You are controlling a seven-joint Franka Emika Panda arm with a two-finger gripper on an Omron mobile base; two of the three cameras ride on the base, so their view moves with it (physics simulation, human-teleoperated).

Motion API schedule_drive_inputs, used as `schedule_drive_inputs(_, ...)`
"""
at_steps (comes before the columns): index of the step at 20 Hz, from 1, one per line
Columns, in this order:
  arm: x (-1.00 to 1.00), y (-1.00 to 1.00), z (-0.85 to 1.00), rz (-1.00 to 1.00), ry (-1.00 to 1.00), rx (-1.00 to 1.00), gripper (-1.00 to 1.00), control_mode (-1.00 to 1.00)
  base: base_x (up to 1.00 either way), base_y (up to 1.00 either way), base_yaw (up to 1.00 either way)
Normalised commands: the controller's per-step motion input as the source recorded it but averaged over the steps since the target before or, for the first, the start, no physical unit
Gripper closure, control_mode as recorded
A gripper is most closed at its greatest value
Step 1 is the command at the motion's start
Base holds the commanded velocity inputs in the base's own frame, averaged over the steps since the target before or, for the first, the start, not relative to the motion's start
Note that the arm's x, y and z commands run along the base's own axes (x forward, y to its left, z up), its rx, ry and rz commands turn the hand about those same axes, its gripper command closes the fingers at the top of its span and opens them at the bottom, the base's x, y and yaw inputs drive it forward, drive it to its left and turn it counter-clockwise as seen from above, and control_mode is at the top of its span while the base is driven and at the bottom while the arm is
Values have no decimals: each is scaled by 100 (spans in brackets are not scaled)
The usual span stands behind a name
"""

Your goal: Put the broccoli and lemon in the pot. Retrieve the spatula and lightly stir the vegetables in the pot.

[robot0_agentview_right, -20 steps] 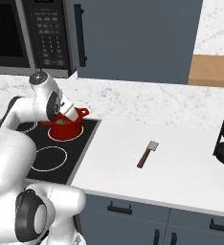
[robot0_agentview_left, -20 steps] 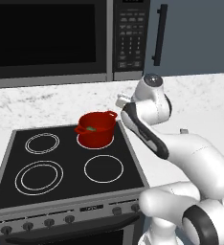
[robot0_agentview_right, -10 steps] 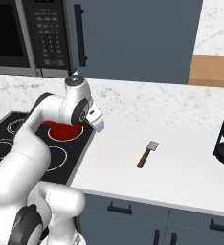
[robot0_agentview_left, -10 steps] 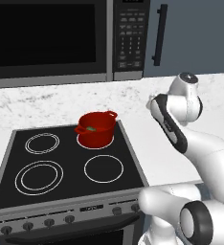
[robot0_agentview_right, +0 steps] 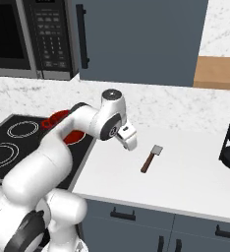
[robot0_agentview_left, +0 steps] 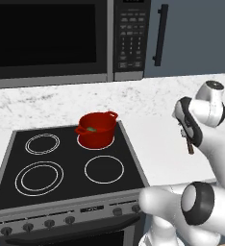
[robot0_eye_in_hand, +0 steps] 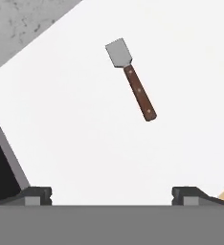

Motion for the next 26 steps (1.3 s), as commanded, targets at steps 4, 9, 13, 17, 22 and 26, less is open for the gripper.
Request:
schedule_drive_inputs(4,-22,-78,-53,2,0,-12,-100,-100,0,0,0)
schedule_drive_inputs(9,-1,-41,-39,6,0,-10,-100,-100,0,0,0)
schedule_drive_inputs(13,0,-10,-35,9,0,-4,-100,-100,0,0,0)
schedule_drive_inputs(17,0,0,-44,9,0,-4,-100,-100,0,0,0)
schedule_drive_inputs(22,4,0,-55,9,-1,-8,-100,-100,0,0,0)
schedule_drive_inputs(26,36,-2,-41,7,0,-4,-100,-100,0,0,0)
